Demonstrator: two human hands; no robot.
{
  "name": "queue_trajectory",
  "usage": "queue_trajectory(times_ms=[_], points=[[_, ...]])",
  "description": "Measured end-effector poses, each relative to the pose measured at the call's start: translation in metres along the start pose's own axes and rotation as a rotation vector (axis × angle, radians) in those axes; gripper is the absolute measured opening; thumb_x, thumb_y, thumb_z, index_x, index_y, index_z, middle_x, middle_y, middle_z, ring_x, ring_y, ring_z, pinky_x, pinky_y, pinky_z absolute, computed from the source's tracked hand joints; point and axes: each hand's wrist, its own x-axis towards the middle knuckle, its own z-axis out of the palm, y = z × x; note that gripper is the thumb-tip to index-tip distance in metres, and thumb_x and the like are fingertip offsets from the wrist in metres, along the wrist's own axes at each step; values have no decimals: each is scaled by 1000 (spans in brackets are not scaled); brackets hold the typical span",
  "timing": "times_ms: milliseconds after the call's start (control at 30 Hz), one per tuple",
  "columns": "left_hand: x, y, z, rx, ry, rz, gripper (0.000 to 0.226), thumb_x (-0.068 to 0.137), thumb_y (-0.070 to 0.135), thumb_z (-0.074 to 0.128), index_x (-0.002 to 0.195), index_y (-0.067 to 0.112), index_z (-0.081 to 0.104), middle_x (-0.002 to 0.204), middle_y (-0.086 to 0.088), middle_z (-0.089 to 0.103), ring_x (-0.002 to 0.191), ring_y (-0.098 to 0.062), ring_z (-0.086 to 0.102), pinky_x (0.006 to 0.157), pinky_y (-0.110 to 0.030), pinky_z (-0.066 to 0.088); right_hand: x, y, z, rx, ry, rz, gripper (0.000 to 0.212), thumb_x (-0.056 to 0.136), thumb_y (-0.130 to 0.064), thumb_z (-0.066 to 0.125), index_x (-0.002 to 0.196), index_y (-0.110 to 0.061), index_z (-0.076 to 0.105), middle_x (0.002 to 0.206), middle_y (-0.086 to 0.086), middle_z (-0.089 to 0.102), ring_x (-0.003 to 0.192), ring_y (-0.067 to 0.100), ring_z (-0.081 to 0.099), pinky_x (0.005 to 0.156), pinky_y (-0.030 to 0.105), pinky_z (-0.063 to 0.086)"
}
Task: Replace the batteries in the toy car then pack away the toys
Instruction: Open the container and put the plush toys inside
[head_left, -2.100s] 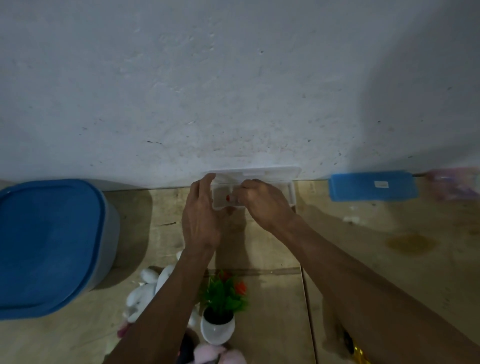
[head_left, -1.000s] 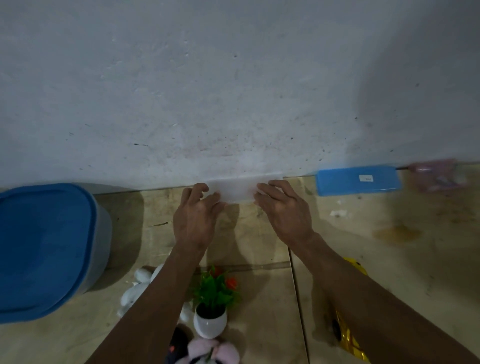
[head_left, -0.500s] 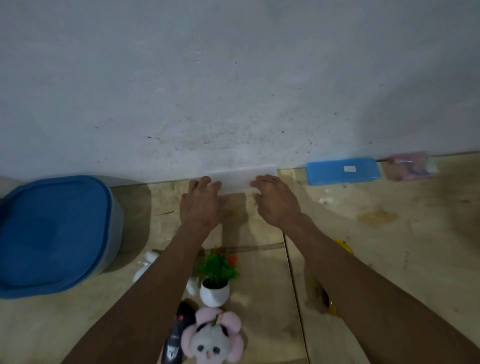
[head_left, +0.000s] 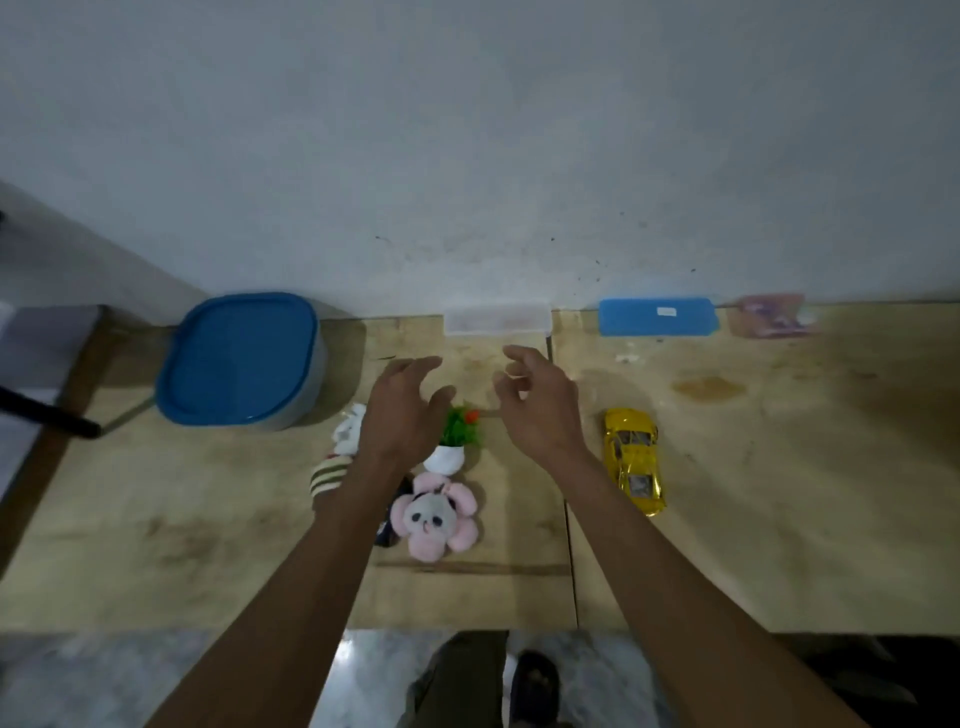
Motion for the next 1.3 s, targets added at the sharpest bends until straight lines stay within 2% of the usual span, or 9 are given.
queue_trajectory(times_ms=[133, 300, 500, 733, 867, 1067, 1167, 1233, 1300], points=[[-68, -2, -32, -31, 63, 6, 29, 89, 12, 71, 117, 8, 72, 117, -13, 71, 102, -21, 65, 81, -25, 44, -59, -29, 4, 91, -60, 14, 32, 96, -18, 60, 127, -20, 63, 97, -4, 69, 92, 13, 65, 82, 24, 49], [-125, -28, -66, 33, 141, -66, 8, 86, 17, 70, 82, 11, 75, 88, -4, 75, 86, -21, 67, 68, -20, 41, -102, -60, 33, 116, -189, 6, 33, 97, -22, 59, 130, -25, 60, 106, -6, 66, 92, 7, 61, 71, 13, 44], [-135, -96, -113, 38, 206, -278, 41, 86, 23, 78, 125, 13, 68, 122, -9, 68, 98, -22, 69, 76, -22, 46, -97, -96, 103, 94, -242, -16, 36, 97, -23, 60, 133, -21, 59, 117, 1, 68, 106, 17, 63, 83, 20, 42], [-67, -201, -175, -13, 248, -350, 50, 92, 28, 71, 136, 9, 58, 129, -16, 62, 111, -28, 63, 88, -35, 52, -51, -131, 207, 6, -180, 29, 34, 99, -23, 57, 132, -15, 57, 126, 5, 66, 115, 24, 61, 82, 22, 41], [-15, -256, -204, -25, 213, -343, 54, 93, 35, 67, 136, 5, 55, 126, -20, 63, 109, -36, 62, 85, -37, 51, -25, -138, 260, -61, -112, 129, 48, 100, -32, 54, 144, -14, 48, 143, 9, 56, 129, 28, 54, 101, 36, 46], [55, -298, -217, -82, 99, -401, 68, 96, 37, 63, 145, -4, 40, 141, -27, 48, 125, -42, 52, 93, -44, 48, 10, -137, 311, -63, 16, 228, 46, 98, -30, 56, 142, -19, 47, 134, 6, 59, 120, 29, 58, 93, 40, 52], [81, -313, -208, -170, 46, -492, 60, 95, 41, 65, 130, -7, 51, 128, -27, 58, 111, -40, 61, 82, -42, 53, 25, -131, 325, -36, 44, 312, 46, 98, -27, 56, 143, -18, 46, 135, 7, 58, 121, 28, 56, 97, 43, 51], [93, -317, -201, -269, 35, -509, 43, 96, 34, 65, 119, -1, 58, 109, -13, 66, 94, -28, 63, 69, -33, 49, 34, -127, 334, 14, 65, 371, 44, 99, -25, 56, 141, -16, 48, 133, 6, 59, 121, 28, 56, 99, 43, 50], [97, -314, -197, -390, 66, -542, 29, 98, 23, 64, 121, 6, 60, 99, 2, 64, 92, -18, 60, 75, -28, 47, 40, -122, 340, 53, 104, 396, 40, 100, -25, 56, 138, -15, 51, 128, 4, 61, 117, 25, 58, 99, 43, 50]])
